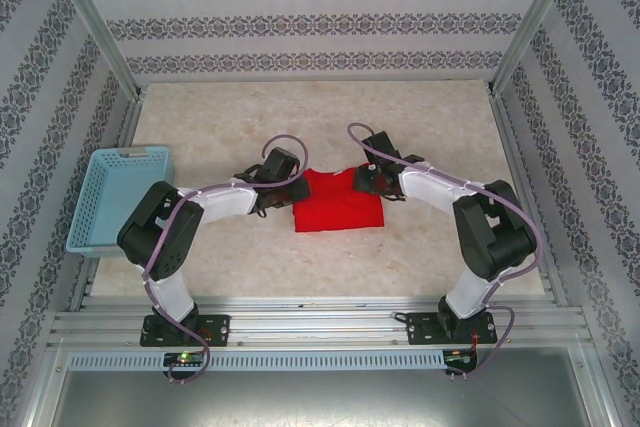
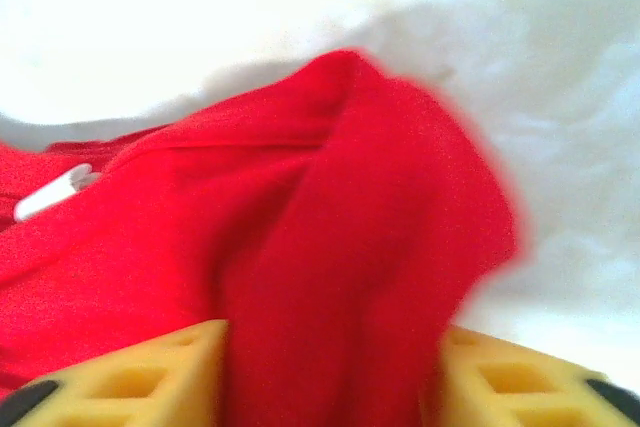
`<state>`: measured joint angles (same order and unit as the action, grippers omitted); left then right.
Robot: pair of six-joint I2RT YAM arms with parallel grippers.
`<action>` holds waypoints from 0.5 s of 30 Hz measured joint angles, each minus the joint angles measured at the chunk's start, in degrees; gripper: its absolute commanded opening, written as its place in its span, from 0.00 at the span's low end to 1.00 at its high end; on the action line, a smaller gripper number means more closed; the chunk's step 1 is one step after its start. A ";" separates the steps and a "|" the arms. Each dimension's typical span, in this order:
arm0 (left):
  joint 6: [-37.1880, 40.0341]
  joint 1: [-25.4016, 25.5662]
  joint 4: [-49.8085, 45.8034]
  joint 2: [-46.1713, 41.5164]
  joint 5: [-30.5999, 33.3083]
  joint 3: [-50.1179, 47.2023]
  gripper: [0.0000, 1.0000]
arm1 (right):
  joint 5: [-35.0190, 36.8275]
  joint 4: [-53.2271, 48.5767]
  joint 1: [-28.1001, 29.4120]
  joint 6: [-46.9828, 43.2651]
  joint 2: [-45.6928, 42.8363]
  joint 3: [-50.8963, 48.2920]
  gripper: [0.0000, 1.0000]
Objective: Fold the inside-out t-shirt
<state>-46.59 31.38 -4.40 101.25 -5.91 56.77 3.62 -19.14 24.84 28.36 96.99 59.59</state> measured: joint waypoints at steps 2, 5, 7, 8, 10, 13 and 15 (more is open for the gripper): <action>-0.46 0.02 -4.39 -1.18 2.51 0.39 0.49 | 1.55 -1.90 -0.09 -0.35 -2.14 0.00 0.76; -0.87 0.15 -10.64 -4.61 6.91 0.81 0.54 | 3.56 -4.76 0.70 -0.59 -6.93 0.00 0.79; -0.85 0.72 -13.79 -7.69 9.40 0.98 0.56 | 4.72 -6.21 2.80 -0.31 -10.43 -0.09 0.80; -0.87 1.20 -14.58 -8.74 10.08 1.14 0.57 | 4.92 -6.40 3.98 -0.17 -11.65 -0.20 0.80; -0.94 3.08 -15.10 -10.23 10.73 1.46 0.57 | 4.48 -5.86 7.26 0.68 -13.90 -1.11 0.80; -1.57 5.73 -14.86 -10.23 10.47 1.38 0.56 | 2.49 -4.13 11.19 2.54 -14.03 -2.80 0.80; -2.12 6.56 -14.34 -9.64 9.81 0.83 0.48 | 1.18 -3.26 12.26 3.82 -12.11 -3.21 0.79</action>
<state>-48.71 37.93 -18.74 91.61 3.90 57.60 4.80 -22.39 37.10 32.18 84.88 56.38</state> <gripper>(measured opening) 0.539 0.796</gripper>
